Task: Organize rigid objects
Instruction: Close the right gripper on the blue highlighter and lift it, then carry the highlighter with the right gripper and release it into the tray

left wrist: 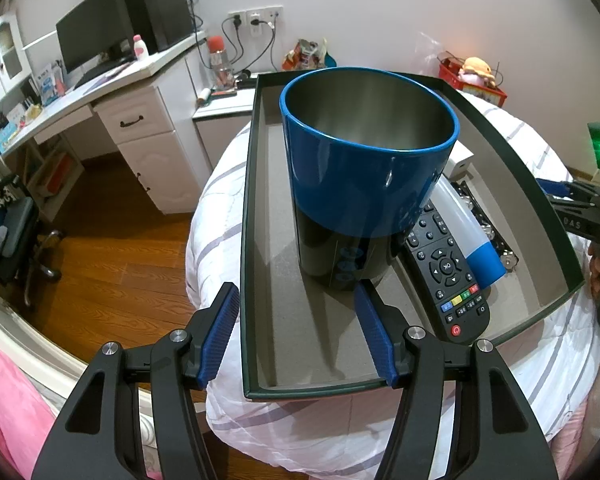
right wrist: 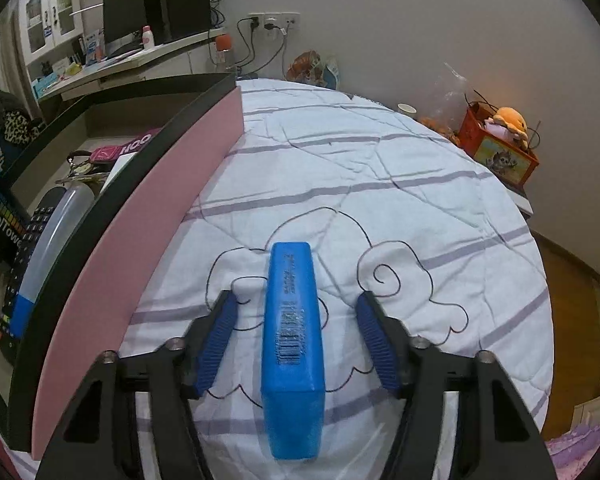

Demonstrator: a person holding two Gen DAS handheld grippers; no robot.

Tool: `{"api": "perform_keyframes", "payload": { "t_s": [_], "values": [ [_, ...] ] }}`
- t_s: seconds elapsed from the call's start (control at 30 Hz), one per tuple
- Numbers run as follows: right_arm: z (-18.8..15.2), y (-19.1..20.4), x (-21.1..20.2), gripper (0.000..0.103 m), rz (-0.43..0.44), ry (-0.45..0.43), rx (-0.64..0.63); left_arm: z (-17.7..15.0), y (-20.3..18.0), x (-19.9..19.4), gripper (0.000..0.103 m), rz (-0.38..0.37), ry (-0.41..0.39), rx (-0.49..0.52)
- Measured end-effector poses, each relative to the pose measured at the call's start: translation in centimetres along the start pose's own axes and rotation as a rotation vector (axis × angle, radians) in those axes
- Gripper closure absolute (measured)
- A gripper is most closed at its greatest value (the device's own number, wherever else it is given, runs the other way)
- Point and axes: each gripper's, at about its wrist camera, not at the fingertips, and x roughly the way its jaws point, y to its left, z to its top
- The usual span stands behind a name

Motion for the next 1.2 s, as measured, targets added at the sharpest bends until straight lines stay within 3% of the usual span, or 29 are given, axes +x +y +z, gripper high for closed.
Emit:
{"api": "perform_keyframes", "payload": {
  "t_s": [0.07, 0.3, 0.43, 0.7, 0.87, 1.2],
  "values": [
    [0.0, 0.2, -0.2, 0.077, 0.012, -0.003, -0.005, 0.0, 0.0, 0.0, 0.042, -0.001, 0.001, 0.000],
    [-0.1, 0.9, -1.3, 0.077, 0.008, 0.003, -0.023, -0.2, -0.1, 0.0, 0.047, -0.012, -0.007, -0.009],
    [-0.1, 1.4, -2.2, 0.077, 0.006, -0.008, -0.027, -0.2, 0.3, 0.0, 0.068, 0.027, -0.009, -0.011],
    [0.3, 2.5, -4.6, 0.077, 0.009, -0.061, -0.042, -0.3, 1.0, -0.1, 0.079, 0.014, -0.013, -0.022],
    [0.9, 3.4, -6.5, 0.077, 0.011, -0.102, -0.061, -0.6, 1.9, 0.0, 0.093, 0.007, -0.018, -0.036],
    [2.2, 5.6, -10.5, 0.077, 0.053, -0.205, -0.090, -0.9, 2.8, 0.1, 0.096, -0.031, -0.023, -0.045]
  ]
}}
